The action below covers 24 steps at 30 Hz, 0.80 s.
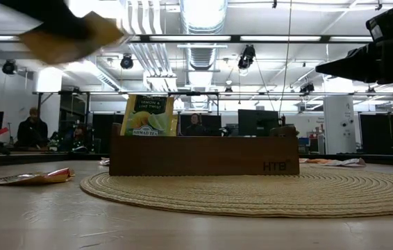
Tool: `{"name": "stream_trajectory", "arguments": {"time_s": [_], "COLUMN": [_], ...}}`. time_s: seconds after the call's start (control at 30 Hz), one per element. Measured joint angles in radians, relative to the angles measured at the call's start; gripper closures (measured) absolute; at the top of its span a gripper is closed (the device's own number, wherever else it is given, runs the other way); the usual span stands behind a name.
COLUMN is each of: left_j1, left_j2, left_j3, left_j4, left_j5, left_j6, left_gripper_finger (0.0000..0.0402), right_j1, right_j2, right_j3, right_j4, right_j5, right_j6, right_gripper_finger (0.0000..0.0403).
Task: Pick & Place Tea
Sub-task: Put the yellow tea bag into the middle section of the wooden organizer
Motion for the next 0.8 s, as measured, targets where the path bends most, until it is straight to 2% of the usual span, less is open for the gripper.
{"name": "stream_trajectory", "arguments": {"time_s": [0.1, 0.2, 0.63, 0.8], "left_j1": [0.023, 0.059, 0.307, 0.365], "left_j2": [0.0, 0.0, 0.003, 0.017], "left_j3": [0.023, 0.027, 0.017, 0.017], "left_j4": [0.001, 0.019, 0.223, 0.251], "left_j5": [-0.093, -0.125, -0.114, -0.054], "left_j6": [0.091, 0.175, 0.548, 0.64], "left_gripper_finger": [0.0395, 0.0395, 0.0388, 0.0397], "right_j1": [0.0, 0.0, 0.0, 0.0], "right_j2": [0.0, 0.0, 0.0, 0.001], "right_j3": [0.0, 0.0, 0.0, 0.0], "right_j4": [0.0, 0.0, 0.0, 0.0], "right_j5": [0.0, 0.0, 0.0, 0.0], "right_j6": [0.0, 0.0, 0.0, 0.0], "right_gripper_finger": [0.0376, 0.0376, 0.0376, 0.0376]}}
